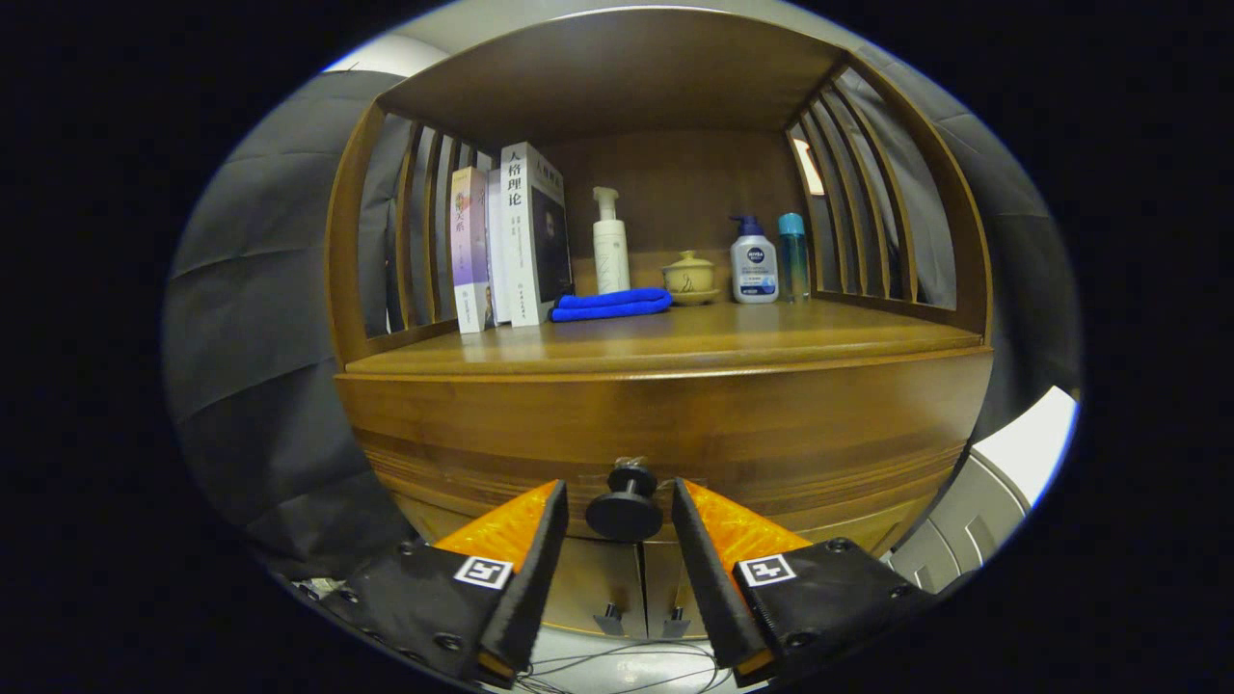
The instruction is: Pull open the drawer, take out the items inside it, and place them on the countertop above the cabinet.
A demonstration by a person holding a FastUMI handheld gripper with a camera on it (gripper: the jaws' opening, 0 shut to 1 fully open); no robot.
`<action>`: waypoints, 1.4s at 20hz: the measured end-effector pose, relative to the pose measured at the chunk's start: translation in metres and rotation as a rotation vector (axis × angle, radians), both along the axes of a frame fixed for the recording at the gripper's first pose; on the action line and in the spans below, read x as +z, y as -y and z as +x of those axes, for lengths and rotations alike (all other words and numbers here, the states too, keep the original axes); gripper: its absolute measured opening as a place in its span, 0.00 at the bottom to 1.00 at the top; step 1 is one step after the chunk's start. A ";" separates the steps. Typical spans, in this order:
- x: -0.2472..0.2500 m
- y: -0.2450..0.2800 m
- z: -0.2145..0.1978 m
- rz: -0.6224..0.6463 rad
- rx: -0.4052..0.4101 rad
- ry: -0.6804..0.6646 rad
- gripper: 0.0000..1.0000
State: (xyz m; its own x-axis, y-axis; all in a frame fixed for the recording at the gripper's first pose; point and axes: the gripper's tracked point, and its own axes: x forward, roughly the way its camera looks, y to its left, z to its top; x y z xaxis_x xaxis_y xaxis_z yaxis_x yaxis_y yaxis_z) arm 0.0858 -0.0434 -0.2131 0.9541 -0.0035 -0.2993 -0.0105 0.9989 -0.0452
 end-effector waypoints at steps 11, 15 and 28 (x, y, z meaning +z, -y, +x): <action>-0.007 0.005 -0.001 -0.027 -0.002 0.031 0.28; -0.008 0.005 -0.005 -0.006 -0.017 0.020 0.22; -0.007 0.003 -0.048 -0.014 -0.010 -0.006 0.22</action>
